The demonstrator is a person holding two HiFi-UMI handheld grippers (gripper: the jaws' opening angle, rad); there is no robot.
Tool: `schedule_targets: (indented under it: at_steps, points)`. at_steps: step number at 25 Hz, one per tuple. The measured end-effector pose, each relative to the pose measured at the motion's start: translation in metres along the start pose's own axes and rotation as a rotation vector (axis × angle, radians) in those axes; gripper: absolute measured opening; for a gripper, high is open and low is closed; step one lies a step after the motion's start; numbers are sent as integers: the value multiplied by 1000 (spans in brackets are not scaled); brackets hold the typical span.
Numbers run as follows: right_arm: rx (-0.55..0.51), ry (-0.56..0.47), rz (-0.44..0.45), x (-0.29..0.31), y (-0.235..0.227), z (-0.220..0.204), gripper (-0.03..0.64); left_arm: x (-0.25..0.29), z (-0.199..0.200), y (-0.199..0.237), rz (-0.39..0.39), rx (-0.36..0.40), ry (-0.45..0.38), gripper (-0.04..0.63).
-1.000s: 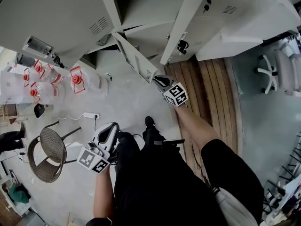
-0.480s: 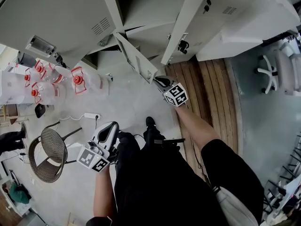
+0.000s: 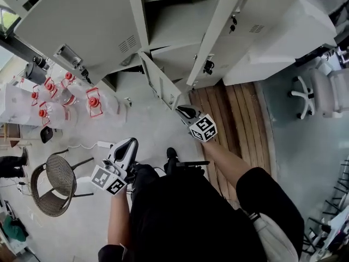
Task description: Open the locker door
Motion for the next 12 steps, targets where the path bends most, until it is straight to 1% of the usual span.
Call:
schedule_targets:
  at_steps: [4, 8, 12]
  points:
    - [-47, -68, 45, -32, 34, 45, 50, 0, 17, -9, -25, 19, -33, 17]
    - [-82, -189, 59, -64, 54, 117, 43, 0, 44, -17, -40, 71, -72, 17]
    - [-117, -304, 106, -95, 86, 182, 34, 0, 66, -31, -52, 133, -96, 17]
Point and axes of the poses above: the fingertips, and each gripper's own axes: x forward along the fingers, y to its left, z out of its top, the point moved 1 cm from there along -x, backward along the fingers, and after that the axes turned 6 degrees about y, right-handed, at the moved point
